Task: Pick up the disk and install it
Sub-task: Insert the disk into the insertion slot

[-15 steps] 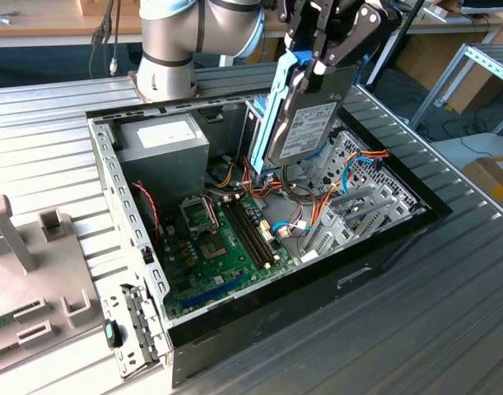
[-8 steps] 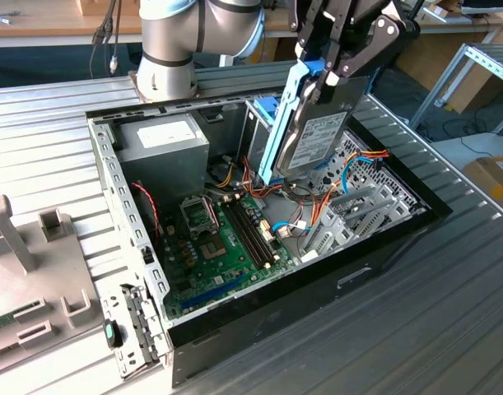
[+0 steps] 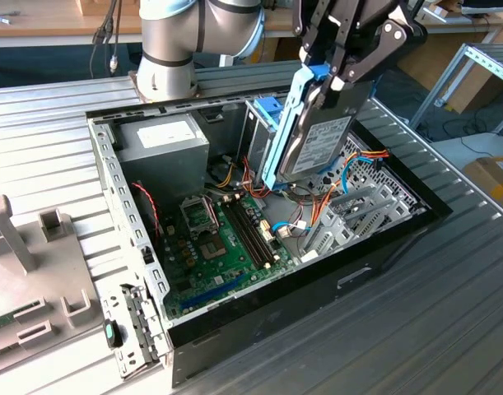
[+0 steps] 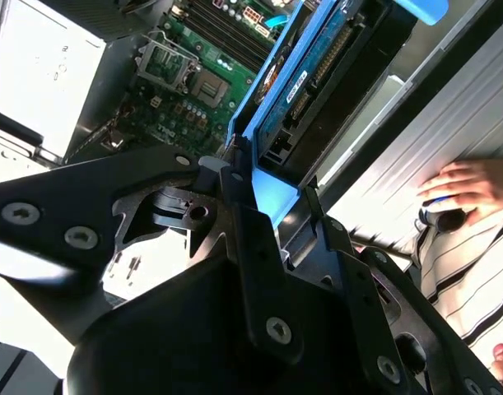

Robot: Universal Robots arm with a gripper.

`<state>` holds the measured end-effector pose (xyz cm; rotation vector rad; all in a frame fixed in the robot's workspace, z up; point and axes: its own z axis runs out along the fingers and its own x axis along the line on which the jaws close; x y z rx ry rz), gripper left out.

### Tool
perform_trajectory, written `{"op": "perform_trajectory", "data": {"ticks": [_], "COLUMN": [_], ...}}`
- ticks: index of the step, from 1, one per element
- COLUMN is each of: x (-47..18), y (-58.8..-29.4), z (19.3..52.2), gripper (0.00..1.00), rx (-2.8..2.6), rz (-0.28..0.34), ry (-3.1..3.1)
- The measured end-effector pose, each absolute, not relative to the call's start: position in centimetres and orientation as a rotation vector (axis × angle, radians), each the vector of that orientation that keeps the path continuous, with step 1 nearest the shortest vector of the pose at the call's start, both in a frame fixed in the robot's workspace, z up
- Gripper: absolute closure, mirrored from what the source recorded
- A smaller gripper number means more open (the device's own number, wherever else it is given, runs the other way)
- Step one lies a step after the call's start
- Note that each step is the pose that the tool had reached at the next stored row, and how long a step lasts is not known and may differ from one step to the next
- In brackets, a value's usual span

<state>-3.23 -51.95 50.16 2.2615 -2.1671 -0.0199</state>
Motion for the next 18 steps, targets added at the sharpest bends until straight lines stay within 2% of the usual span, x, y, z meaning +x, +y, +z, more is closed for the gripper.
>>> {"op": "perform_trajectory", "data": {"ticks": [18], "x": [-3.23], "y": [-52.46], "z": [50.16], "gripper": [0.63], "rx": [2.261], "rz": [-0.019], "ry": [-2.167]}}
